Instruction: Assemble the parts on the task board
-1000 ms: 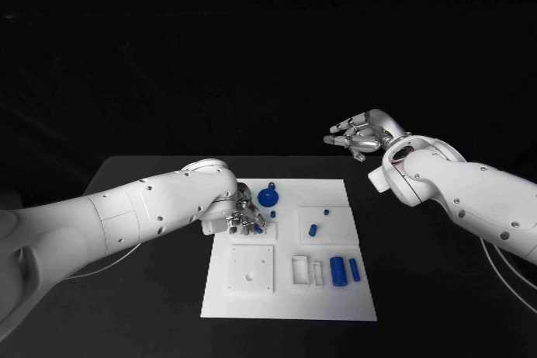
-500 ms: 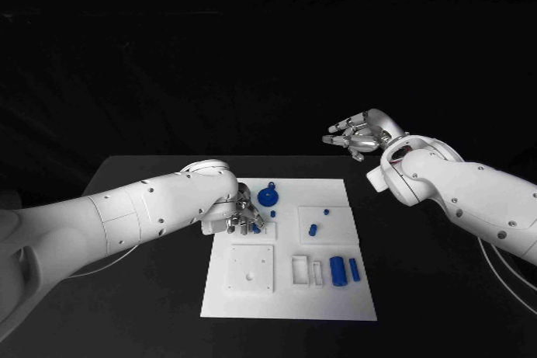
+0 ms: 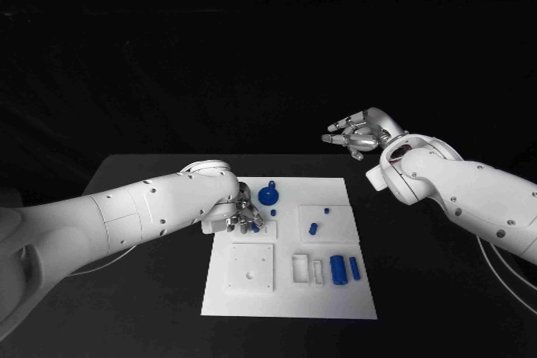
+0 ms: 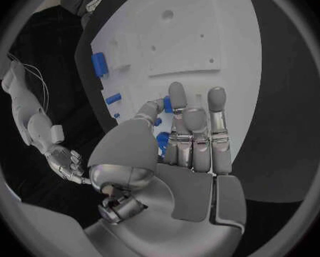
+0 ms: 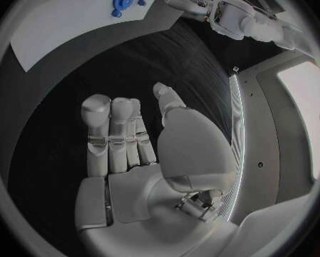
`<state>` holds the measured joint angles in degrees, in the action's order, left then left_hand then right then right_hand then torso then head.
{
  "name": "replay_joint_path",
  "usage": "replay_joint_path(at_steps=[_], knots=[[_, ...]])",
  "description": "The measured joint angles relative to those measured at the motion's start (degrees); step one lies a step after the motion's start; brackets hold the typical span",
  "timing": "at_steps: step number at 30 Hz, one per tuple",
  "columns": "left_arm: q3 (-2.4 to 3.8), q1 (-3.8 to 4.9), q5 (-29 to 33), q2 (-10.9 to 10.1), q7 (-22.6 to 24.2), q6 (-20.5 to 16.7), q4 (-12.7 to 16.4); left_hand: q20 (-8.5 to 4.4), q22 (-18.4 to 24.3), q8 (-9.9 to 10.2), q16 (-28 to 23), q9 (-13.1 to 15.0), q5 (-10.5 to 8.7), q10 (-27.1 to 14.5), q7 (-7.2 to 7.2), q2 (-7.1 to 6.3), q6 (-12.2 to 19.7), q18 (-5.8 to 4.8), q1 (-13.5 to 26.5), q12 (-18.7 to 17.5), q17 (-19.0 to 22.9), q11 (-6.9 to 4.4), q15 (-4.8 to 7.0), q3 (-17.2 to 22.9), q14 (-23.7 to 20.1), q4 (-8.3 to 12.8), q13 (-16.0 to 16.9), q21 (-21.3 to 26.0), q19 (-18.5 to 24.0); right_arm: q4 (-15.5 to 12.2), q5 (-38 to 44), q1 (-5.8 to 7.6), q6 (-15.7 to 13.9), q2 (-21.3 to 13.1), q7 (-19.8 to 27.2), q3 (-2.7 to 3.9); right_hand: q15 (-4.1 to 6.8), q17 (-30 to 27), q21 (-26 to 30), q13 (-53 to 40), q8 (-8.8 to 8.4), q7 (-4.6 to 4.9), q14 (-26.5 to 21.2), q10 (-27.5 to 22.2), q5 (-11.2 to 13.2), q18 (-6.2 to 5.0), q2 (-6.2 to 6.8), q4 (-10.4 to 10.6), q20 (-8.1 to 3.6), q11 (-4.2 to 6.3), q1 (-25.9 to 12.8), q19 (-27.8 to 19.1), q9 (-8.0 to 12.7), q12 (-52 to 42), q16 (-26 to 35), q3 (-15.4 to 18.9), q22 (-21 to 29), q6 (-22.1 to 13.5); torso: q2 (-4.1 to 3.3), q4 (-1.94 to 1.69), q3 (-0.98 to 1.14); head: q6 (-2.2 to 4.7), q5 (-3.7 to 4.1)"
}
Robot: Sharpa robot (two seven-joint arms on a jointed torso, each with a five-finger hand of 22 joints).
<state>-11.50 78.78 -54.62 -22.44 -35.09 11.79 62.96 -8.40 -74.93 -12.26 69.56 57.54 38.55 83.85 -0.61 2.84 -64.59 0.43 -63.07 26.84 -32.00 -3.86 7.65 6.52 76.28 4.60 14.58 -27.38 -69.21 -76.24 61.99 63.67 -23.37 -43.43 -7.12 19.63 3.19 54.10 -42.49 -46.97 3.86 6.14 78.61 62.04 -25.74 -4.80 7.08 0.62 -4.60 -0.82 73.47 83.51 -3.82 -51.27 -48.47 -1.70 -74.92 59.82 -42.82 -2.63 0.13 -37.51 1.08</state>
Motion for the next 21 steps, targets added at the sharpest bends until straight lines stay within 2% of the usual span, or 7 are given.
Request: replay_joint_path(at_steps=[8, 21], knots=[[-0.41, -0.08, -0.1, 0.0, 0.1, 0.1, -0.2, 0.00, 0.0, 0.0, 0.0, -0.1, -0.02, 0.0, -0.08, 0.07, -0.1, 0.00, -0.1, 0.0, 0.0, 0.01, -0.01, -0.1, 0.0, 0.2, -0.1, 0.0, 0.0, 0.0, 0.0, 0.00, 0.0, 0.1, 0.0, 0.00, 0.00, -0.1, 0.0, 0.1, 0.00, 0.00, 0.0, 0.0, 0.0, 0.00, -0.23, 0.0, 0.00, 0.00, -0.2, 0.0, 0.0, 0.0, 0.0, 0.0, 0.0, 0.0, 0.05, -0.01, 0.01, -0.09, -0.06], [-0.42, -0.09, -0.2, -0.1, 0.4, 0.3, -0.2, 0.00, 0.0, 0.1, 0.0, -0.1, 0.12, 0.1, -0.08, 0.14, -0.1, 0.00, -0.1, 0.0, 0.0, 0.09, -0.02, -0.1, 0.0, 0.2, -0.1, 0.0, 0.0, 0.0, 0.1, 0.00, 0.0, 0.1, 0.0, 0.00, 0.00, -0.1, 0.0, 0.1, 0.00, 0.00, 0.0, 0.0, 0.0, 0.00, -0.23, 0.0, 0.00, 0.00, -0.2, 0.0, 0.0, 0.0, 0.0, 0.0, 0.0, 0.0, 0.07, -0.02, 0.00, -0.09, -0.02]])
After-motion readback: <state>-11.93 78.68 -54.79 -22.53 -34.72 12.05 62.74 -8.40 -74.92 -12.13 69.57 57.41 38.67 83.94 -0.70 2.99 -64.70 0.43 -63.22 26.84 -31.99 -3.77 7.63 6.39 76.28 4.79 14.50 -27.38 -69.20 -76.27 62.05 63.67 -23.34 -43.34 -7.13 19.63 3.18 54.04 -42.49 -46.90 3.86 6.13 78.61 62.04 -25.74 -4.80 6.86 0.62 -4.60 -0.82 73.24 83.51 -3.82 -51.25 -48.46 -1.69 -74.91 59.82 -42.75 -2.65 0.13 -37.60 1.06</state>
